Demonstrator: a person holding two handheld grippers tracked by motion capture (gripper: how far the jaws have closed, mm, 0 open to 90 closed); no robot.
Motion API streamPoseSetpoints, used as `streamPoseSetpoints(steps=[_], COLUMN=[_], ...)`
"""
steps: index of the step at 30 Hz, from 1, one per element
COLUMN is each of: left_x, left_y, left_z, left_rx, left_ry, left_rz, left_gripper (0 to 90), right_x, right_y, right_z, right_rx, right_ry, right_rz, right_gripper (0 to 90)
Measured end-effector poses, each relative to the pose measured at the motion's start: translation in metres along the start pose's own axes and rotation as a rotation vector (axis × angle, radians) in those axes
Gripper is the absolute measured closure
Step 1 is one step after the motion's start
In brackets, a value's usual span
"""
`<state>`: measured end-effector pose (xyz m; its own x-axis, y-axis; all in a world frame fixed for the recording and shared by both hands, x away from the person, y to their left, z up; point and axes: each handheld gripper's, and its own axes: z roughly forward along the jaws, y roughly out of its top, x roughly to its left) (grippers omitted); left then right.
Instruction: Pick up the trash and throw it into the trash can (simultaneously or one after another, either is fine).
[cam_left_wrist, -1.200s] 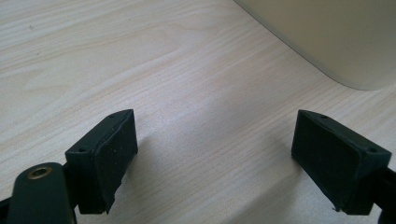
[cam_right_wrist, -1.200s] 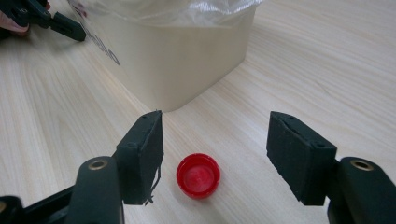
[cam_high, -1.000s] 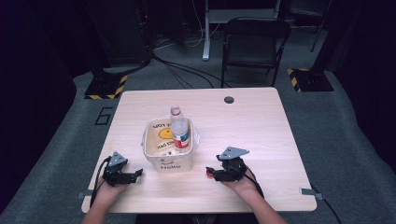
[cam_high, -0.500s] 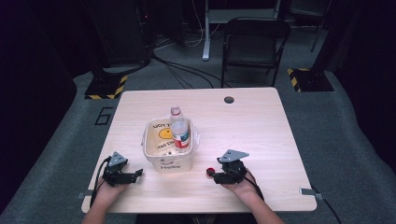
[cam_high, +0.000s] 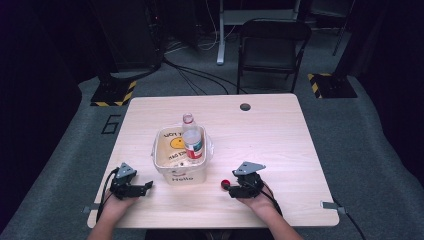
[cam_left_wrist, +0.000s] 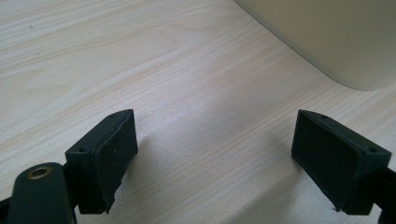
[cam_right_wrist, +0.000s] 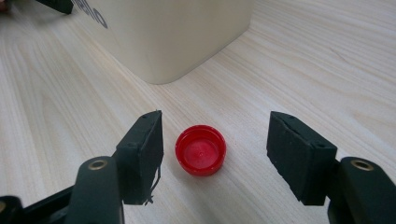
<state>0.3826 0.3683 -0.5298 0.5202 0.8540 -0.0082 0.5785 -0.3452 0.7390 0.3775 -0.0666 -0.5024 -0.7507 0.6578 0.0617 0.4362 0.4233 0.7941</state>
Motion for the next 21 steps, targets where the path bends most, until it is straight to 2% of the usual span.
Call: streamPoseSetpoints(steps=[11,14,21], left_x=[0.0,-0.001,-0.001], left_y=[0.0,0.0,0.0], left_z=[-0.001,0.001,0.001], left_rx=[0.006,-0.008,-0.009], left_ry=[-0.002,0.006,0.005], left_rz=[0.0,-0.006,-0.005], left_gripper=[14.0,14.0,14.0], right_x=[0.009,0.01,0.011], right_y=[-0.001,-0.001,-0.003], right_z=[0.003,0.004,0.008], right_rx=[0.005,0.005,0.025], right_ry=[0.006,0.003,0.009], right_rz=[-0.032,-0.03,-0.034], right_gripper=[35.7,35.7,36.7])
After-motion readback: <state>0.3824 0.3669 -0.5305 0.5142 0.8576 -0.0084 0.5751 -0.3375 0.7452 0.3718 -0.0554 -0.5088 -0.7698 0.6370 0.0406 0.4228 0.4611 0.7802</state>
